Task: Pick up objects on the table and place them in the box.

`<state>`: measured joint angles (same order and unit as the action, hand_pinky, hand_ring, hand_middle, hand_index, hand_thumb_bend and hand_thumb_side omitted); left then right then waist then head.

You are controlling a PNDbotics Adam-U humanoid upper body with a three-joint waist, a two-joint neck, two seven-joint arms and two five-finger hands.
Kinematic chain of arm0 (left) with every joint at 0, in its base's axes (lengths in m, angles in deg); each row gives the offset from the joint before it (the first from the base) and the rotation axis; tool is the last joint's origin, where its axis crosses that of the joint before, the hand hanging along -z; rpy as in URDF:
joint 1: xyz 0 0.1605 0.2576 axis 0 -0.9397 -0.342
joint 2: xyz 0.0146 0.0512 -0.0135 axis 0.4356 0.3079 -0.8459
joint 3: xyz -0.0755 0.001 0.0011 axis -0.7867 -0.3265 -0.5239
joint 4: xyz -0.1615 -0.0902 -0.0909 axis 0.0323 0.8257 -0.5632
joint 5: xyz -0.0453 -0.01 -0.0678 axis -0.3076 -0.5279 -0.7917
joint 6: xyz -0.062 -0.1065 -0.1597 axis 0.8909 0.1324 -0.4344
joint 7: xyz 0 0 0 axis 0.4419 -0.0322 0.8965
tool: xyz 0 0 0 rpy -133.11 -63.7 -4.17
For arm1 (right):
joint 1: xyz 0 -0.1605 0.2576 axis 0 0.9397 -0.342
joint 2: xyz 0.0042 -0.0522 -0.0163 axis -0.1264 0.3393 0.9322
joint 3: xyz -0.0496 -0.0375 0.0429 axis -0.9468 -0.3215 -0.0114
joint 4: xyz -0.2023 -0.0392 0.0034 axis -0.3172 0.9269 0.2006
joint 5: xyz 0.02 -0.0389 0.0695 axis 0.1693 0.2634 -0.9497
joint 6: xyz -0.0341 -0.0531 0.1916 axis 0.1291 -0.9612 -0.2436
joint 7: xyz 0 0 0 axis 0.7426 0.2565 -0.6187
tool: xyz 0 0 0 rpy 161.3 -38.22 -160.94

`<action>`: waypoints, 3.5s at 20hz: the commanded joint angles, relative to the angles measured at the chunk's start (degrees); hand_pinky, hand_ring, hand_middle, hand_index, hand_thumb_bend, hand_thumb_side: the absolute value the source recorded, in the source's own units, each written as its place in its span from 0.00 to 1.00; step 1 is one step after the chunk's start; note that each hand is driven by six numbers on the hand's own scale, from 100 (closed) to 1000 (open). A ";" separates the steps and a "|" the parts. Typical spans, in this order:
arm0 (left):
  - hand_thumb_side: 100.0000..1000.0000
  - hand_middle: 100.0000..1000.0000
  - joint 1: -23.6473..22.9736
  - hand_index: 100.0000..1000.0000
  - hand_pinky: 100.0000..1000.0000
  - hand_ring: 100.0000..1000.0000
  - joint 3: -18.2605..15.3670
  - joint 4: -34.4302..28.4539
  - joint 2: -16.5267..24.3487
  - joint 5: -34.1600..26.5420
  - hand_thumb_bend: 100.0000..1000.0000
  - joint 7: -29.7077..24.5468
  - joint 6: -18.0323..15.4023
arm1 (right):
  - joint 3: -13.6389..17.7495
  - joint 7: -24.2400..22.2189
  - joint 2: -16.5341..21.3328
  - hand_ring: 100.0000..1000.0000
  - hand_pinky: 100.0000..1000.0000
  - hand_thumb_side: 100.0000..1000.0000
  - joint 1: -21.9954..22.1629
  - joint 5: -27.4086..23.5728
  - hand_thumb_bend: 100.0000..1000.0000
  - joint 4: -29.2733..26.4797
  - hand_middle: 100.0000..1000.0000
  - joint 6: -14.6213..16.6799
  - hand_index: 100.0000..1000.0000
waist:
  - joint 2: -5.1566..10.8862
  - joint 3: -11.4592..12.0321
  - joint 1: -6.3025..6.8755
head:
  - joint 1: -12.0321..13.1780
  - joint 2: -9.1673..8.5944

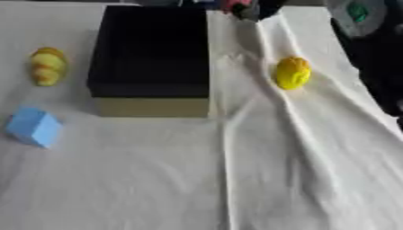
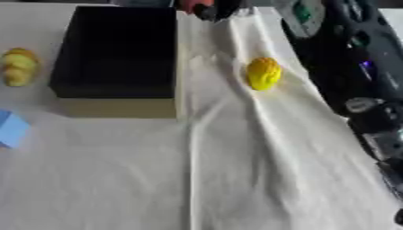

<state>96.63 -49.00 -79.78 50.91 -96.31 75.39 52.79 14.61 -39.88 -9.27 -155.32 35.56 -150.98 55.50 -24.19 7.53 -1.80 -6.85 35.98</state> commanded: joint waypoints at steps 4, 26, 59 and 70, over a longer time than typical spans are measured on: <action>0.52 0.66 1.14 0.83 0.75 0.74 -0.21 -0.82 1.80 -0.31 0.62 -0.31 -0.36 | -0.60 -0.62 -0.89 0.71 0.80 0.00 -1.27 0.51 0.00 0.29 0.53 -0.30 0.66 | 3.03 0.56 -0.73 | -0.78 0.08; 0.51 0.66 3.83 0.83 0.75 0.74 0.18 -0.82 0.70 -0.60 0.62 -0.88 -1.16 | -4.90 3.33 -7.19 0.72 0.79 0.00 1.30 1.88 0.00 4.58 0.58 -0.28 0.70 | 2.08 3.63 -2.02 | -3.60 -0.39; 0.51 0.66 0.96 0.83 0.75 0.74 -0.48 -0.82 1.39 0.04 0.61 -0.21 -0.89 | -0.78 4.90 4.31 0.83 0.83 0.17 3.41 -2.42 0.26 -9.68 0.78 -0.24 0.83 | 3.80 0.77 -1.27 | -1.27 2.59; 0.52 0.66 -2.67 0.83 0.75 0.74 -1.56 -0.82 2.72 1.74 0.60 0.21 -3.23 | 7.26 5.85 27.42 0.77 0.80 0.10 23.33 -15.79 0.23 -36.98 0.73 -10.85 0.81 | 3.07 -2.10 1.17 | 2.14 2.95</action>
<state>93.63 -49.54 -79.78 51.47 -95.12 75.54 50.07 20.05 -34.32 14.66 -131.42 20.69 -185.12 45.66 -22.42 5.33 -1.13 -5.04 38.81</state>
